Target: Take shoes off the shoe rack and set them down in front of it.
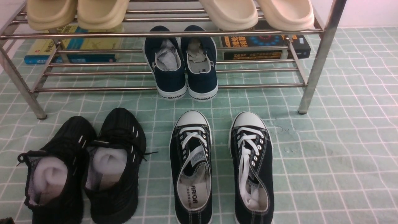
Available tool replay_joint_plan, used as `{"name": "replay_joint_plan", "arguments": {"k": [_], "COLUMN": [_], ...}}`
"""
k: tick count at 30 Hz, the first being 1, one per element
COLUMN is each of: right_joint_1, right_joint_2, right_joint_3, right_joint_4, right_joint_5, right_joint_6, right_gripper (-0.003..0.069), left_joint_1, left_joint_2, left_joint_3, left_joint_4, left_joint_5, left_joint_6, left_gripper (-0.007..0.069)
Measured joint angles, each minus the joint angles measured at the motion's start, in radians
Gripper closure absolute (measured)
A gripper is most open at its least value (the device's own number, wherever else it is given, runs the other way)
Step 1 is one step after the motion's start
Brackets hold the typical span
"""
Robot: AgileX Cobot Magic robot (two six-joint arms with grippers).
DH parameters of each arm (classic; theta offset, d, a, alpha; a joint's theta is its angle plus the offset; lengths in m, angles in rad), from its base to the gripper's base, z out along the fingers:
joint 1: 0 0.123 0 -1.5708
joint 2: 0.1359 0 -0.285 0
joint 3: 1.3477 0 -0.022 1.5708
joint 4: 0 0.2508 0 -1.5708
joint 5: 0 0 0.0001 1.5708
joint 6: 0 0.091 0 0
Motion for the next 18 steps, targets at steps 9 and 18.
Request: {"name": "replay_joint_plan", "arguments": {"k": [9,18], "right_joint_1": [0.0,0.0], "right_joint_2": [0.0,0.0], "right_joint_3": [0.0,0.0], "right_joint_4": [0.0,0.0], "right_joint_5": [0.0,0.0], "right_joint_6": [0.0,0.0], "right_gripper": [0.0421,0.0421], "left_joint_1": [-0.003,-0.003], "left_joint_2": [0.0,0.0], "left_joint_3": [0.0,-0.001], "left_joint_4": [0.0,0.0], "left_joint_5": [0.003,0.003], "left_joint_6": [0.0,0.0], "left_gripper": [0.0552,0.0544]}}
